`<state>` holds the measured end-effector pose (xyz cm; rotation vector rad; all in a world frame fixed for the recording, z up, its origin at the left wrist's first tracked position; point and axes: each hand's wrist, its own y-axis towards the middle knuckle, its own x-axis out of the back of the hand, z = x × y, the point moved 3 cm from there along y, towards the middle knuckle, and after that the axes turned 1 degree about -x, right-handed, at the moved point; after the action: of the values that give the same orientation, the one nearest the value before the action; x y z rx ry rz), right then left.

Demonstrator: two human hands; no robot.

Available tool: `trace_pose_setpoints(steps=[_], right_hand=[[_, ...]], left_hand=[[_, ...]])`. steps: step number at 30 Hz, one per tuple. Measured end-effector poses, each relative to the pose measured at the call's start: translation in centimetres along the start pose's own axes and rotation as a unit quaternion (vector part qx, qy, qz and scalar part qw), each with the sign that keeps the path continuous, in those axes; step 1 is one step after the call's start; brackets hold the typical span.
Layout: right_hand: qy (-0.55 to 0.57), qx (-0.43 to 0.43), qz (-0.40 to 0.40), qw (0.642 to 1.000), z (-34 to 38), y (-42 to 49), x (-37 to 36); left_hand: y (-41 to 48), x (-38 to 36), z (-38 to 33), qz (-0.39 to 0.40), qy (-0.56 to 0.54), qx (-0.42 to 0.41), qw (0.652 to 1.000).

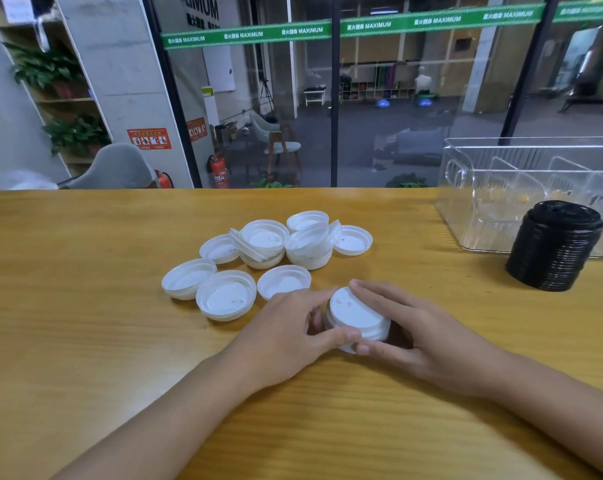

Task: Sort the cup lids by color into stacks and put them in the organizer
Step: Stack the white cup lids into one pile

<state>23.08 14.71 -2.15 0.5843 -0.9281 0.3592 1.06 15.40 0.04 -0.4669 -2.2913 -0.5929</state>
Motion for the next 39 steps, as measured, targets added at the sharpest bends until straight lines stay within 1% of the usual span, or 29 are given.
trace_pose_setpoints(steps=[2,4,6,8,10,14,17,19,22,24,31,33,36,39], right_hand=[[0.001,0.002,-0.003,1.0,0.0,0.0,0.1],[-0.002,0.004,-0.005,1.0,0.1,0.0,0.1],[-0.002,0.001,-0.005,1.0,0.1,0.0,0.2],[-0.001,0.001,-0.007,1.0,0.2,0.0,0.3],[-0.001,0.002,-0.007,1.0,0.3,0.0,0.3],[0.003,-0.001,-0.007,1.0,0.4,-0.1,0.3],[-0.001,-0.001,-0.007,1.0,0.3,0.0,0.3],[-0.001,-0.001,-0.009,1.0,0.3,0.0,0.3],[0.0,0.0,-0.017,1.0,0.4,-0.1,0.4],[0.006,0.0,-0.026,1.0,0.5,-0.2,0.5],[0.008,0.001,-0.045,0.999,0.5,-0.2,0.5],[0.012,-0.01,-0.042,0.999,0.3,-0.2,0.4],[0.016,-0.02,-0.037,0.999,0.2,-0.2,0.3],[0.039,-0.022,-0.034,0.998,0.3,-0.1,0.4]], left_hand=[[0.0,0.5,0.3,-0.027,-0.004,0.005,1.0],[0.1,1.6,1.0,-0.081,-0.004,0.01,0.997],[0.2,2.6,1.6,-0.139,0.04,-0.018,0.989],[0.3,3.2,2.3,-0.168,0.105,-0.036,0.98],[0.4,3.6,3.0,-0.152,0.142,-0.02,0.978],[0.4,3.9,3.2,-0.084,0.184,0.043,0.978],[0.3,3.9,2.4,-0.091,0.194,0.042,0.976],[0.2,4.0,2.1,-0.12,0.162,0.025,0.979],[0.0,4.0,1.5,-0.151,0.057,0.013,0.987],[0.0,3.8,1.1,-0.155,0.01,0.012,0.988],[-0.2,3.7,0.1,-0.168,-0.089,0.012,0.982],[0.0,3.8,-0.1,-0.176,-0.132,0.011,0.975],[0.2,4.0,-0.1,-0.189,-0.232,0.019,0.954],[0.3,3.3,-0.2,-0.158,-0.319,0.043,0.934]])
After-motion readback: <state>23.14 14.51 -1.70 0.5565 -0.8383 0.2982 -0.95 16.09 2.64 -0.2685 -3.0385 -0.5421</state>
